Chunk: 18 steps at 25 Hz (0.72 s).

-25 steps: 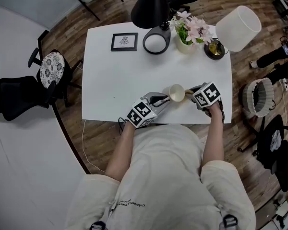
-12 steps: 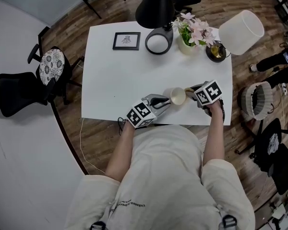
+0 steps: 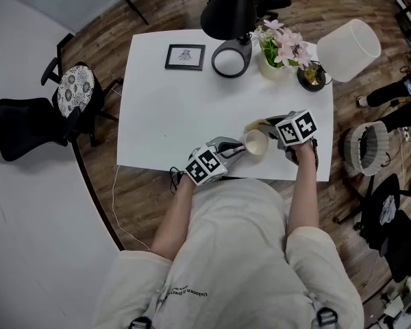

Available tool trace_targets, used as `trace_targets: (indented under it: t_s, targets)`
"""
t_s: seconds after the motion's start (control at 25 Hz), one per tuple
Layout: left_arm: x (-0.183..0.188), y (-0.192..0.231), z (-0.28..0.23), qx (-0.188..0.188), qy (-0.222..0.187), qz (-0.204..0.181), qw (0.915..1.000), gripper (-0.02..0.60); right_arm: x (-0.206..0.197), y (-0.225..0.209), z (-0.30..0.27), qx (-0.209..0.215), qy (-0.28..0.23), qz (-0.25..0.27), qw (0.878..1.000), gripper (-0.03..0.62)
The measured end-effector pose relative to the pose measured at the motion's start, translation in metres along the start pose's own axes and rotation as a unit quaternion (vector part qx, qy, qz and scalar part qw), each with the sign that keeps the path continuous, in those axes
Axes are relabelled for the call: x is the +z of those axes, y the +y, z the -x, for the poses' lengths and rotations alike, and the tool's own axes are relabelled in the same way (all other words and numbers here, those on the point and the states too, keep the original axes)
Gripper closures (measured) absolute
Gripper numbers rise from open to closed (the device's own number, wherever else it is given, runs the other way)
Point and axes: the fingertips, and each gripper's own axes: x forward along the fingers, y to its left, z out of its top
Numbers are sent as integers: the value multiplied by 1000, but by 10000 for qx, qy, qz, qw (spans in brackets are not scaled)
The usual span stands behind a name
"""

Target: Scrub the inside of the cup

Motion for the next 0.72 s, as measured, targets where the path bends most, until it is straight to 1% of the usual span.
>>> trace_targets:
  t_s: [0.16, 0.36, 0.52, 0.72]
  targets:
    - [1, 3, 0, 126, -30, 38, 9999, 525, 7, 8, -3, -132, 304, 356, 9988, 491]
    - [3, 5, 0, 222, -48, 4, 9997, 525, 11, 13, -5, -298, 573, 629, 9959, 491]
    - [3, 6, -2, 310, 2, -198, 9993, 524, 15, 18, -4, -335, 639, 759, 9945, 491]
    - [4, 5, -3, 333, 52, -297, 9990, 521, 19, 26, -7, -347, 634, 861, 9937, 491]
